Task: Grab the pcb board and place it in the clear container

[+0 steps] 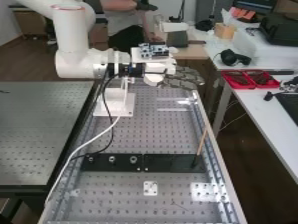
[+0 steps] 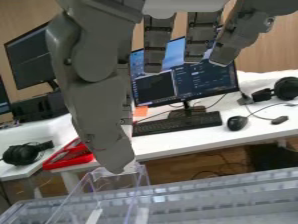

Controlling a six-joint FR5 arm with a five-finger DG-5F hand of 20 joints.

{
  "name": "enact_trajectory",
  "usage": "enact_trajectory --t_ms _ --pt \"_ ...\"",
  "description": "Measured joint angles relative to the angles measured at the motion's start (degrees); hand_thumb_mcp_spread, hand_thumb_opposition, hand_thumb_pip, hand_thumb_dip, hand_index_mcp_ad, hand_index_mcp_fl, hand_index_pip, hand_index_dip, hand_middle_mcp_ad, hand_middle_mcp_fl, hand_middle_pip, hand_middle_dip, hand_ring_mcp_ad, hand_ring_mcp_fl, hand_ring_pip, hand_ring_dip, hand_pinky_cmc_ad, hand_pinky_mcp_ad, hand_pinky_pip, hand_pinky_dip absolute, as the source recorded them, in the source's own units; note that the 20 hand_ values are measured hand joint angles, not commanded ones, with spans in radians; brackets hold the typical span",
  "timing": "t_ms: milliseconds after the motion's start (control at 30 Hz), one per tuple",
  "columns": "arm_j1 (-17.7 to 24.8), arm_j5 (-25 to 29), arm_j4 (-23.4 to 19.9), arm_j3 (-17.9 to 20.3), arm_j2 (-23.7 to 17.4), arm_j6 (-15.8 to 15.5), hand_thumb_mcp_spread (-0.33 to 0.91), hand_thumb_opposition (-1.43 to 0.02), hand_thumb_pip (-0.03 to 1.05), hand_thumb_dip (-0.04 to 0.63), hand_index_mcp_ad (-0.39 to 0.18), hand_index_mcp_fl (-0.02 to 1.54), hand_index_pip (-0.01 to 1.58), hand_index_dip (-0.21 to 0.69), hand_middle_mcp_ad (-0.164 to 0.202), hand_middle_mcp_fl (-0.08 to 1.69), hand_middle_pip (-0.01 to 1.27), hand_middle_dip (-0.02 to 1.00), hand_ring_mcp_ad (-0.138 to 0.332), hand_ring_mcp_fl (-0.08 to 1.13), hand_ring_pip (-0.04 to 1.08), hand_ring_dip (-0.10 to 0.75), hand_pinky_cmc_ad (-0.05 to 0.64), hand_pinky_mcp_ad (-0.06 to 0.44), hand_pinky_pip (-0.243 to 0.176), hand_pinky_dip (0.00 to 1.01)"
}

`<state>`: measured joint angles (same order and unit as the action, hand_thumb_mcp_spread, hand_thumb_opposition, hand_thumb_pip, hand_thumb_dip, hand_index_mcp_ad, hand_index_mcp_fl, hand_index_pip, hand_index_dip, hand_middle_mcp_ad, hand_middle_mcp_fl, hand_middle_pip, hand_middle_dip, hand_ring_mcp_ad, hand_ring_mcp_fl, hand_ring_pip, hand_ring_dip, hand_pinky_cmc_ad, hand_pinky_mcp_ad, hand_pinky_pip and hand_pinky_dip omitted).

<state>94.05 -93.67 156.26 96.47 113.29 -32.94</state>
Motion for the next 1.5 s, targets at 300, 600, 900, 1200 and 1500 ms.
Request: enact_trajectory --t_ms 300,600,900,1200,1500 --pt "3.9 1.1 1.1 -5.6 6.7 3.0 0.74 -0.95 0.4 0.278 -0.227 0.77 1.04 0.396 -0.023 0.1 0.14 0.16 0.133 0.02 0.1 0.028 0.291 0.152 -0.075 0.2" --pt "5.4 4.8 3.1 -9.2 11.6 5.9 0.74 -0.95 0.4 0.278 -0.227 0.77 1.04 0.396 -0.023 0.1 0.14 0.16 0.133 0.02 0.1 0.028 0.291 0.152 -0.075 0.2" --pt "6.3 6.9 5.3 -12.5 14.2 7.5 0.74 -0.96 0.4 0.278 -0.227 0.77 1.03 0.396 -0.023 0.1 0.14 0.16 0.133 0.02 0.1 0.028 0.291 0.152 -0.075 0.2" --pt "6.2 7.0 7.7 -12.9 13.7 7.1 0.61 -0.87 0.32 0.267 -0.204 0.29 0.73 0.403 -0.01 0.02 0.14 0.16 0.127 0.01 0.1 0.024 0.295 0.185 -0.075 0.19" --pt "5.6 7.8 6.5 -10.6 11.3 7.4 0.57 -0.82 0.33 0.269 -0.188 0.17 0.59 0.401 -0.012 -0.01 0.14 0.16 0.133 0.0 0.09 0.024 0.295 0.183 -0.075 0.18"
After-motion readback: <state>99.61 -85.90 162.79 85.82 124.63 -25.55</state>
